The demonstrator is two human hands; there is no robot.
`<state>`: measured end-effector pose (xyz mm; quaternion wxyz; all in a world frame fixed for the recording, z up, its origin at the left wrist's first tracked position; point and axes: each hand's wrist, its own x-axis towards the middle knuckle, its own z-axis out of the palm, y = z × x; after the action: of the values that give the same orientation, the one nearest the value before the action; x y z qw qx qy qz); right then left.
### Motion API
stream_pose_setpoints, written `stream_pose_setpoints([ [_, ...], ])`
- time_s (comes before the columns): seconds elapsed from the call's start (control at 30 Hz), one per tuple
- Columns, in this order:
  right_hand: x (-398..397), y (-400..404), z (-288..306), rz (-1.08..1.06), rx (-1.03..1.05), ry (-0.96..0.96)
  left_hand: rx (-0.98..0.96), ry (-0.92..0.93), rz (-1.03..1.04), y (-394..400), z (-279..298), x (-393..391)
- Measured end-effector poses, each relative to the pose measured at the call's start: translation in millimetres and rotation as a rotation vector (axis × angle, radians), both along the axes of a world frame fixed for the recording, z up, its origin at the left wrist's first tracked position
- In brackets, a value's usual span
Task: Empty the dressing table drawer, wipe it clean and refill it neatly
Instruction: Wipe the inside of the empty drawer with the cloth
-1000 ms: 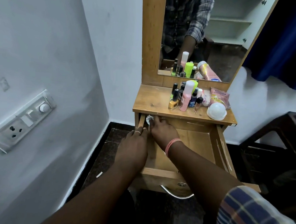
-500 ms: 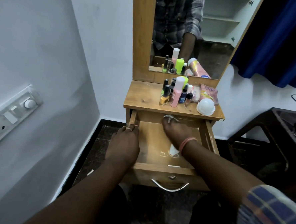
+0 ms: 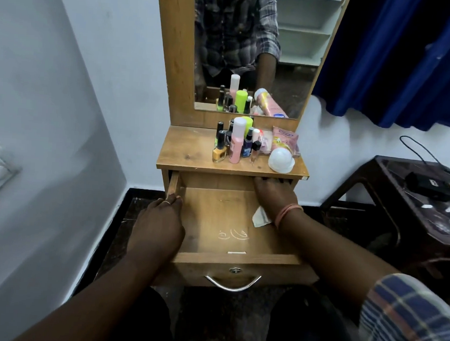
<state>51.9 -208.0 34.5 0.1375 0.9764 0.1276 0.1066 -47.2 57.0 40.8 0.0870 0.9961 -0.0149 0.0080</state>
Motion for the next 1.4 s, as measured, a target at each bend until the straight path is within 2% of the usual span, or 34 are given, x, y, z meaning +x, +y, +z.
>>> stream_pose_setpoints([
  [0.13,7,17,-10,-0.03,-0.009,0.023,-0.033,-0.007,0.015,-1,3,-3],
  [0.27,6,36,-11,0.194,0.028,0.05,-0.039,0.011,0.024,-1,4,-2],
  [0.33,7,34,-12,0.211,0.02,0.051,-0.042,0.017,0.02,1,4,0],
  [0.53,12,6,-11,-0.159,0.002,0.033,-0.029,-0.005,0.032,-2,4,-2],
  [0.67,10,23,-8,-0.319,0.159,0.304,-0.027,-0.003,0.021,-1,8,-3],
  [0.73,8,27,-3,-0.36,0.181,0.287,-0.032,-0.008,0.023,-2,11,-6],
  [0.9,11,20,20,-0.226,0.126,0.48,-0.053,-0.026,0.035,-5,16,-10],
  [1.07,-4,15,49,-0.013,0.047,0.469,-0.031,-0.057,0.009,-1,13,-9],
  [1.23,-33,28,14,0.123,-0.19,0.783,-0.066,-0.068,0.009,0,12,-9],
  [1.3,-39,29,15,0.175,-0.095,0.819,-0.067,-0.072,0.02,0,11,-8],
  [1.4,-42,37,8,0.335,0.072,0.752,-0.044,-0.06,0.01,-3,9,-9],
])
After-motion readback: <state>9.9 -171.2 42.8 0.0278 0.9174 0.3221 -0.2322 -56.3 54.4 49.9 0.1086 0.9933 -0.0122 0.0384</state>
